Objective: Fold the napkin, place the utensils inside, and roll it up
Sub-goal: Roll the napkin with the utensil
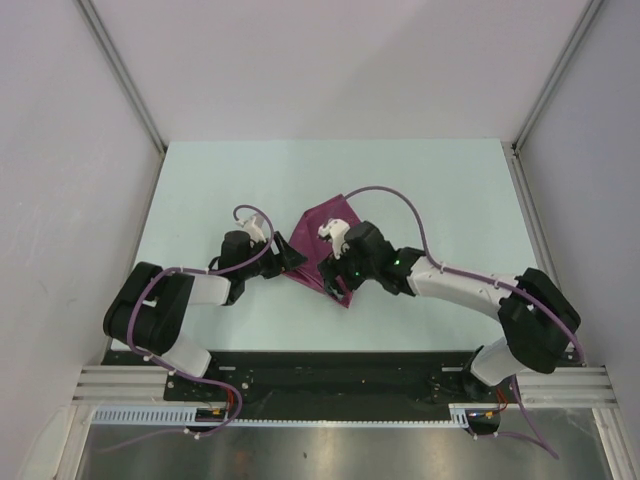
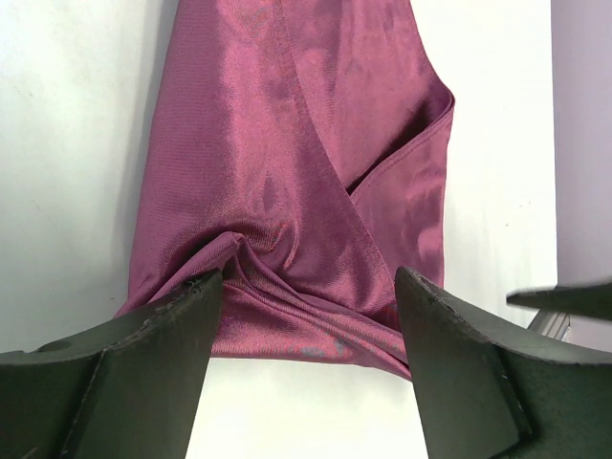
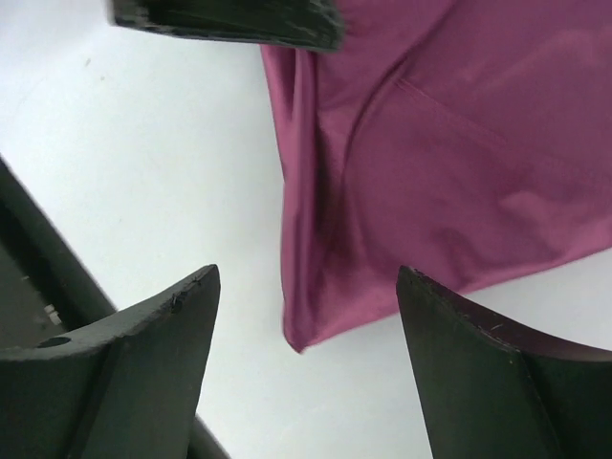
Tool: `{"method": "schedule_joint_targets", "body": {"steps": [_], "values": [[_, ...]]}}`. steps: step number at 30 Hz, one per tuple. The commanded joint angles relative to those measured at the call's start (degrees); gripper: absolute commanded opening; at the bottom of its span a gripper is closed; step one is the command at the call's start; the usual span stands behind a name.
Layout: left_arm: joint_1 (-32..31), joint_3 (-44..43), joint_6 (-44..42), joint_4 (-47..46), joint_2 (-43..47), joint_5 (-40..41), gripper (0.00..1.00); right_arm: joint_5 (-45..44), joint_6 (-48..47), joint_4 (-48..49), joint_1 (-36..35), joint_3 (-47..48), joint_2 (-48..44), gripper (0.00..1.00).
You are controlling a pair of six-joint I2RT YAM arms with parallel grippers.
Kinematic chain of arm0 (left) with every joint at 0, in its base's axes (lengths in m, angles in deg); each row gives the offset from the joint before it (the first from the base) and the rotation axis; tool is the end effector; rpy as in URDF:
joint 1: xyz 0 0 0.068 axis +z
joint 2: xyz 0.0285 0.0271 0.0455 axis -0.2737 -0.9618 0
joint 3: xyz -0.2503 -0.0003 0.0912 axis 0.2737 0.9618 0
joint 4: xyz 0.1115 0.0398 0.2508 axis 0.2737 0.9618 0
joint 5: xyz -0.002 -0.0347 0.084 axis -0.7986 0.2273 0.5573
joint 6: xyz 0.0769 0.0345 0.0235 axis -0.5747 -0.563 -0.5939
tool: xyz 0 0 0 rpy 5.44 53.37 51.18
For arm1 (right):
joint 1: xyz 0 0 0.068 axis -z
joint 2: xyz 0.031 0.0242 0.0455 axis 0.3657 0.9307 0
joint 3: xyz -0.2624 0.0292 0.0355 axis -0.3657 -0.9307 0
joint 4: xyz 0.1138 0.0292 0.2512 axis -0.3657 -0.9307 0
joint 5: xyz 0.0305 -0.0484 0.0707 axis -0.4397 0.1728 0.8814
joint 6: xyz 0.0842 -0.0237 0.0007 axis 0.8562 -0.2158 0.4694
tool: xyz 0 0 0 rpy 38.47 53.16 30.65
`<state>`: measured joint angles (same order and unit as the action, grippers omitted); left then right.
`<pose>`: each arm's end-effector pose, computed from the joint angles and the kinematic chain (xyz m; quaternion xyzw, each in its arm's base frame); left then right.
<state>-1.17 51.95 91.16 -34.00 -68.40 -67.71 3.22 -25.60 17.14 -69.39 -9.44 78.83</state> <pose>0.2868 -0.1202 0.0879 -0.0772 0.8515 -0.3903 0.3416 0.2379 0.2831 0.1804 -0.3815 0.8308 0.2404 0.3263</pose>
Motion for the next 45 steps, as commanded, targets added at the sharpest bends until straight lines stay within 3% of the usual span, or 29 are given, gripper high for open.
{"method": "schedule_joint_targets", "body": {"steps": [1,11,32,35,38,45], "values": [[1.1,0.8,-2.0,5.7,-1.3,2.4,0.80,-17.6,-6.2,8.9,-8.4,-3.1,-1.9,0.80],[1.3,0.1,-1.9,6.7,-1.7,1.8,0.80,-33.1,-14.8,15.8,-20.3,-3.2,6.2,0.75],[2.2,-0.6,-2.4,7.1,-2.5,0.5,0.80,-33.9,-14.0,14.2,-17.7,-2.4,13.3,0.52],[2.3,-0.4,-2.5,7.1,-2.4,0.4,0.80,-32.5,-13.6,12.8,-16.9,-1.7,13.7,0.42],[2.4,-0.6,-2.5,7.1,-2.4,0.3,0.80,-29.5,-13.3,11.2,-15.8,-0.6,14.0,0.24],[2.6,-1.0,-3.0,7.8,-2.1,0.1,0.80,-11.8,-11.0,3.3,-10.8,2.8,14.2,0.00]]}}
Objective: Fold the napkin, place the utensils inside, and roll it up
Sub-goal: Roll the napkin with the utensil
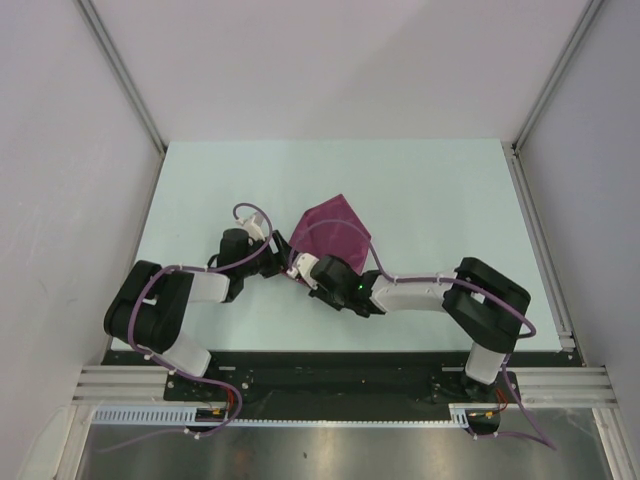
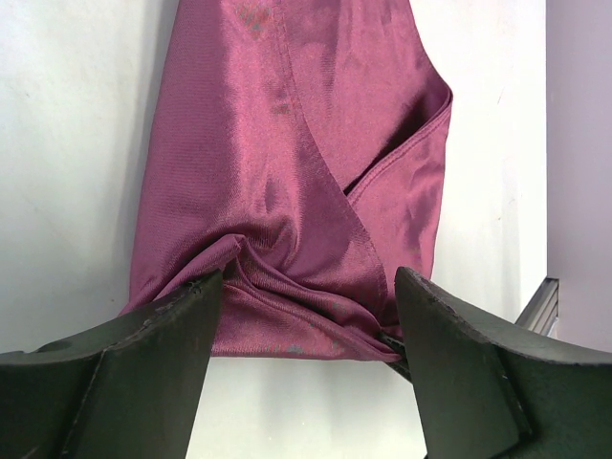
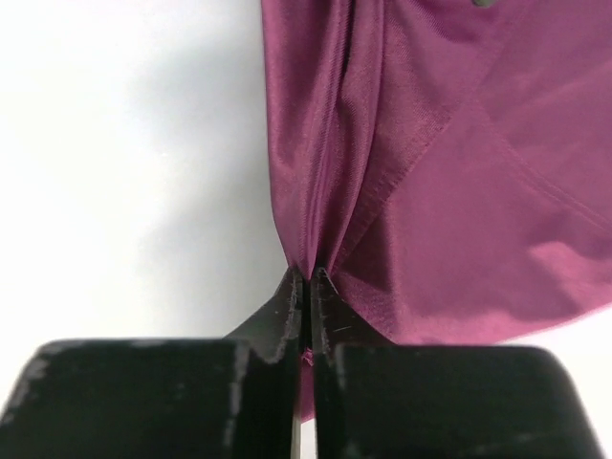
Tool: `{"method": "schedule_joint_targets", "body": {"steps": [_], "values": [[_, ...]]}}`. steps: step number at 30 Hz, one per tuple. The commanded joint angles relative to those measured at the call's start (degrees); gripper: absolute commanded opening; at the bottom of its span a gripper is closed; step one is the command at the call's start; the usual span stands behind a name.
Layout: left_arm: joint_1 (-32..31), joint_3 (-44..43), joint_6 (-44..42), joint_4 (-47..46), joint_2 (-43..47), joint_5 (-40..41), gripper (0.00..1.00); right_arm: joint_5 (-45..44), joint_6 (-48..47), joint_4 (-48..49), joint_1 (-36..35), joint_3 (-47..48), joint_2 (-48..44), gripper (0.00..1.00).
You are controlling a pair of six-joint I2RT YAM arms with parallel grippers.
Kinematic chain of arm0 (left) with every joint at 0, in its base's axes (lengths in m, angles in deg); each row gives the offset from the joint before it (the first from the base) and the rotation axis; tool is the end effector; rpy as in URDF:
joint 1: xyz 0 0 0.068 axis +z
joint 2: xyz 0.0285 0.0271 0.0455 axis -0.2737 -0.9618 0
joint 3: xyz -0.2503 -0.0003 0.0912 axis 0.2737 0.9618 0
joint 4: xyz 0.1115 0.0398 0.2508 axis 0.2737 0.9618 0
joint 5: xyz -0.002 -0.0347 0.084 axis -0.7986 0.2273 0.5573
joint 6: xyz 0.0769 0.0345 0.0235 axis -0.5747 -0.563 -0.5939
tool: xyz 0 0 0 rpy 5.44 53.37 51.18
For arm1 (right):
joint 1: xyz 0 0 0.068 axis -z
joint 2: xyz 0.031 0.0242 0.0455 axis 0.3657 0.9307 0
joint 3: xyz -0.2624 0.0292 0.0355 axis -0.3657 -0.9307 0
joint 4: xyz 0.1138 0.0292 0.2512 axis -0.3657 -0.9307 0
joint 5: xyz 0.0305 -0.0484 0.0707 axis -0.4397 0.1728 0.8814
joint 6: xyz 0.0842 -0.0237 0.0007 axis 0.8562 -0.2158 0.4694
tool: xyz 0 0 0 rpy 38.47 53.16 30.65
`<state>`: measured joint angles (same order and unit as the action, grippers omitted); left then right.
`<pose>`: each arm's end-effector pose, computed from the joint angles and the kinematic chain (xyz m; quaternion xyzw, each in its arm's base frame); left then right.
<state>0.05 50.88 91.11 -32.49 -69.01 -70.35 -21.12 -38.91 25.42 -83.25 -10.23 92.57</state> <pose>0.2901 -0.1177 0.0878 -0.0767 0.8528 -0.3997 0.3272 0.2008 0.3328 0.1053 -0.5122 0.7770 0.0419 0.3635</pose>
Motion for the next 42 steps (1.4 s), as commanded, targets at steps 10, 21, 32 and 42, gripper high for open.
{"method": "schedule_joint_targets", "body": {"steps": [10,21,32,42], "values": [[2.3,0.0,-4.3,8.5,0.8,4.1,0.80,41.6,7.6,-16.3,12.9,11.8,4.4,0.00],[2.4,-1.3,-5.2,10.0,-0.3,4.7,0.80,58.7,11.4,-19.2,21.4,16.6,13.0,0.00],[2.5,-2.3,-5.8,13.5,-0.9,6.9,0.80,62.4,13.2,-18.3,27.3,16.2,18.3,0.00],[2.5,-2.5,-6.3,15.1,-1.6,7.6,0.80,60.9,14.9,-18.1,29.2,15.2,12.0,0.31]]}}
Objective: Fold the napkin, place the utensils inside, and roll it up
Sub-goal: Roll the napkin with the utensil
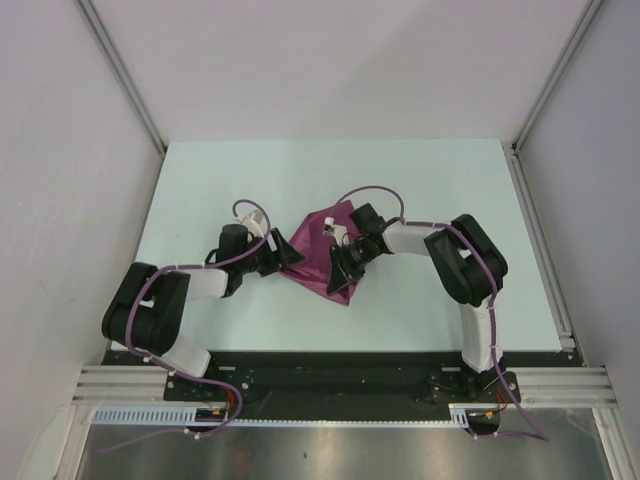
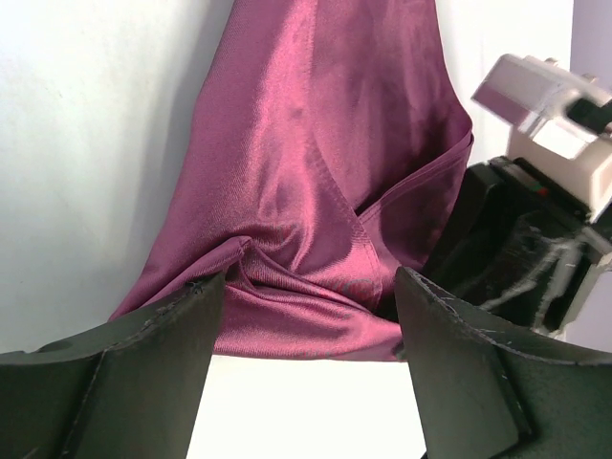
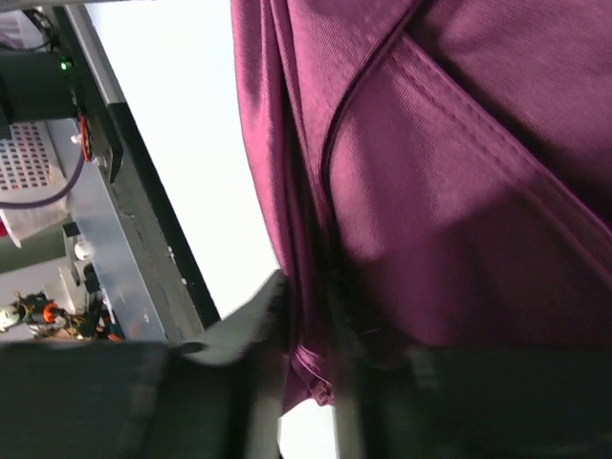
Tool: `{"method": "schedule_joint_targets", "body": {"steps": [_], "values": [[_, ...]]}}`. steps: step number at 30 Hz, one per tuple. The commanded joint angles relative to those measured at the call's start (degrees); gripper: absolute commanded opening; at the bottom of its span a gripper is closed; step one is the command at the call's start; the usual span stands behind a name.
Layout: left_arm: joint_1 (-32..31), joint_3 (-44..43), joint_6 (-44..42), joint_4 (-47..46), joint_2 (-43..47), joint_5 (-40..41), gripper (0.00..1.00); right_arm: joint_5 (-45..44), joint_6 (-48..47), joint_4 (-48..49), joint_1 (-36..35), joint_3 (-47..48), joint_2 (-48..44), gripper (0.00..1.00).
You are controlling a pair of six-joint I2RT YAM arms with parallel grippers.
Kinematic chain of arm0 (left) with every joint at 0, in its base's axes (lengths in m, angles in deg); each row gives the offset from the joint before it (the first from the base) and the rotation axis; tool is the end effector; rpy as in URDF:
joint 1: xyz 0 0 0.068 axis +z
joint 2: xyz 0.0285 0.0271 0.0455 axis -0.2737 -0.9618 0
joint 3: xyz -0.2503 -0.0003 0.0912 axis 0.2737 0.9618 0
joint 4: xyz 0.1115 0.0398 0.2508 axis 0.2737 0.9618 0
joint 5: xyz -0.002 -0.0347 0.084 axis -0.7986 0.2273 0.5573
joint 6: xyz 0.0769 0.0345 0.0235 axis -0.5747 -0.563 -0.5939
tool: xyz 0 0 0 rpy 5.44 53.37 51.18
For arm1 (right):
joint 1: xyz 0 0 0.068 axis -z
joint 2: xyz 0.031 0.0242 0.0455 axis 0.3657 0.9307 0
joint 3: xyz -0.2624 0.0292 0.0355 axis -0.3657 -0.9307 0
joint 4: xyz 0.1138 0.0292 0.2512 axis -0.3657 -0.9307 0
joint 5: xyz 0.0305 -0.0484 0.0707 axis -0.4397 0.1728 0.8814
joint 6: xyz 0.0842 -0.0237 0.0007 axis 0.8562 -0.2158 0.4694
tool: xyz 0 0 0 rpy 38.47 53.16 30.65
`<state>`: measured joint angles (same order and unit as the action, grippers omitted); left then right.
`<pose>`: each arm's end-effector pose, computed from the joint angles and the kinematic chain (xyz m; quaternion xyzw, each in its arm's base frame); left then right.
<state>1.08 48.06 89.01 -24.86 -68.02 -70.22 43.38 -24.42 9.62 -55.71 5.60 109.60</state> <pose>0.2959 -0.1133 0.0914 -0.0789 0.8674 -0.3801 0.3114 0.3053 0.2796 0.0751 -0.3154 0.8340 0.4508 0.0416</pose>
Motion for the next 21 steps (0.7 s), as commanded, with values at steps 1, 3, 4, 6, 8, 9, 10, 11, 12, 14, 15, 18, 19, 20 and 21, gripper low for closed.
{"method": "schedule_joint_targets", "body": {"steps": [1,3,4,6,8,9,10,11,12,14,15,18,19,20,21], "values": [[1.4,0.3,-4.2,7.6,-2.8,7.3,0.80,-4.0,0.6,-2.5,2.1,-0.5,-6.2,0.38],[1.4,0.2,-4.1,7.5,-2.9,7.2,0.80,-6.0,1.2,-2.7,2.3,-0.5,-10.3,0.43],[1.4,0.0,-4.1,7.6,-3.2,7.0,0.80,-6.6,1.5,-2.7,2.2,-0.6,-11.6,0.47],[1.4,0.0,-4.0,7.5,-3.2,7.0,0.80,-8.5,2.3,-2.2,1.7,-1.0,-14.6,0.49],[1.4,0.0,-4.1,7.6,-3.2,6.9,0.80,-10.7,3.2,-1.3,0.3,-1.6,-18.6,0.51],[1.4,0.0,-4.0,7.6,-3.2,6.9,0.80,-11.1,3.7,-1.5,-0.4,-1.6,-19.5,0.52],[1.4,0.0,-4.0,7.7,-3.2,6.9,0.80,-12.0,3.9,-1.9,-1.4,-1.6,-20.7,0.52],[1.4,0.0,-4.1,7.6,-3.1,6.9,0.80,-12.6,4.2,-2.1,-3.2,-1.6,-20.9,0.52],[1.4,0.1,-4.1,7.6,-3.2,6.9,0.80,-13.2,4.6,-2.6,-4.4,-1.8,-20.9,0.52],[1.4,0.1,-4.0,7.7,-3.1,6.9,0.80,-14.8,5.4,-2.5,-7.5,-2.3,-20.5,0.53],[1.4,0.0,-4.1,7.7,-3.1,6.8,0.80,-15.2,6.4,-1.4,-8.5,-3.1,-20.4,0.53],[1.4,0.1,-4.1,7.7,-2.9,6.7,0.80,-18.5,8.5,2.7,-12.3,-5.7,-20.4,0.52],[1.4,0.0,-4.1,7.8,-2.9,6.6,0.80,-22.1,8.9,3.7,-13.5,-6.1,-20.4,0.53],[1.5,0.0,-4.2,7.7,-3.0,6.6,0.80,-24.1,8.6,5.5,-14.5,-6.3,-20.6,0.53],[1.4,-0.1,-4.2,7.8,-3.0,6.5,0.80,-26.2,8.2,6.2,-16.5,-6.5,-20.8,0.54]]}}
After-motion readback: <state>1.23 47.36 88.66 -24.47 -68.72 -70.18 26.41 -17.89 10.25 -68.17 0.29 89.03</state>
